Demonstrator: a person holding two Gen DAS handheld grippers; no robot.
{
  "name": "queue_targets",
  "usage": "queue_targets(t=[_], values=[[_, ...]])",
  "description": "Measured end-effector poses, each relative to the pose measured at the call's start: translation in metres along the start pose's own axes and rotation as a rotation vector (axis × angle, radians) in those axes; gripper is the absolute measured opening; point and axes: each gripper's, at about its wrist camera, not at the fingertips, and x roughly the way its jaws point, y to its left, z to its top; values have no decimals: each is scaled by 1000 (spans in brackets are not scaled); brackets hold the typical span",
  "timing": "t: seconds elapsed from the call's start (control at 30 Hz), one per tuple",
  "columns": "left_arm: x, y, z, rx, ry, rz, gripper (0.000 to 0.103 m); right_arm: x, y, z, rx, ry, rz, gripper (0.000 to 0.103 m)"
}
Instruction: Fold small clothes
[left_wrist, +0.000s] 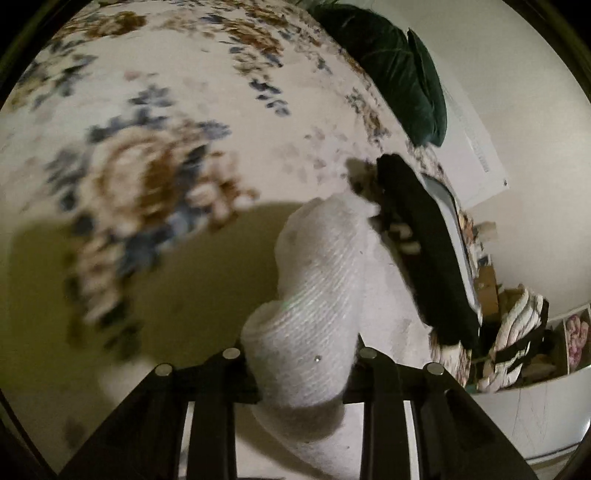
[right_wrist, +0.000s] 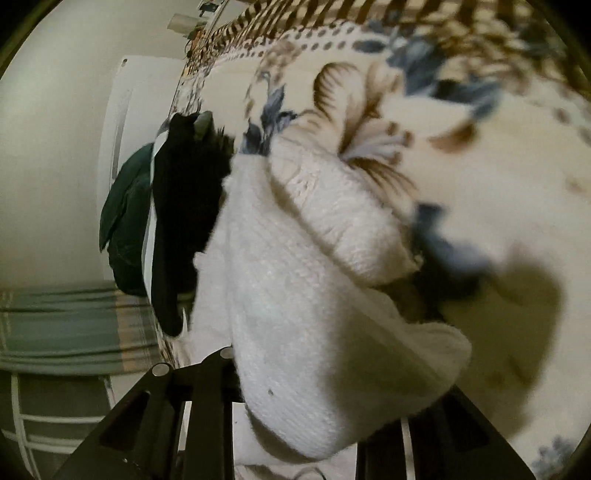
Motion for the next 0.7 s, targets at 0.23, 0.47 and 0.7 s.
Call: queue_targets(t=[0.23,0.47,0.7], values=[[6,71,-41,-85,233,166,39,-47,-65,-42,-9,126,-188,44],[-27,41,-14,99,209,201,75,-90,-74,-30,-96,130,-425,66],[32,-63,21,496,196,165,79,-62,45,7,-548,39,-490,66]])
